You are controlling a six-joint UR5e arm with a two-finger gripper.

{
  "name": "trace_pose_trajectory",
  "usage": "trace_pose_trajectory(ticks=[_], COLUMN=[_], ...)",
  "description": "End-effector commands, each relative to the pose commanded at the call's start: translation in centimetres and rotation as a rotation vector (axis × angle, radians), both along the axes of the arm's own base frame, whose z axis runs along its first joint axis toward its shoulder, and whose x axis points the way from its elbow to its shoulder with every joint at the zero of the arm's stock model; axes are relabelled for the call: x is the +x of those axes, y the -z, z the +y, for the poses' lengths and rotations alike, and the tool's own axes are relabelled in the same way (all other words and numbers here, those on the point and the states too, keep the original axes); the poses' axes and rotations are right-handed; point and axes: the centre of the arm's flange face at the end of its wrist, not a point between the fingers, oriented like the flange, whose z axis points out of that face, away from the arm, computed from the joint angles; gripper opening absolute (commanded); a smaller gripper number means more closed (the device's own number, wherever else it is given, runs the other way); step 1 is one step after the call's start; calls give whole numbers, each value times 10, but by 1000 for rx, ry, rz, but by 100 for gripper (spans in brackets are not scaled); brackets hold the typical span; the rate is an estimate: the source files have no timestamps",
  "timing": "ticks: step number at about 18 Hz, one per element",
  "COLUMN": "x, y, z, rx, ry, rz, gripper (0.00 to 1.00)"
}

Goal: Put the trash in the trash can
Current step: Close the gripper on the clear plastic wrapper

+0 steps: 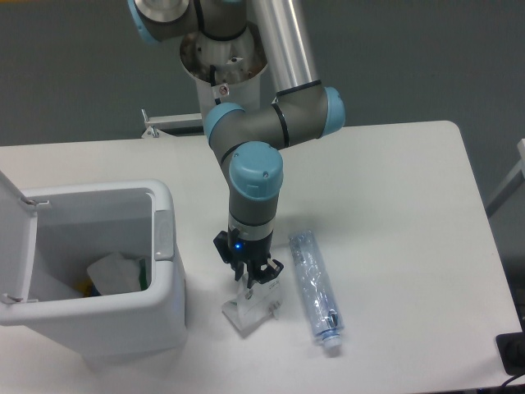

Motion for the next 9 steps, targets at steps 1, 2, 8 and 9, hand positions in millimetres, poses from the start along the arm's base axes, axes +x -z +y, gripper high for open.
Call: trace_pose_trajectory(ticks=[1,2,8,9], x=[-1,-2,-21,-28], y=[-5,-9,-68,-85], z=[1,3,27,32], rx=[8,15,147,189], ry=[-8,-16,-120,-154], rz=[3,7,14,10], gripper=[0,0,0,0])
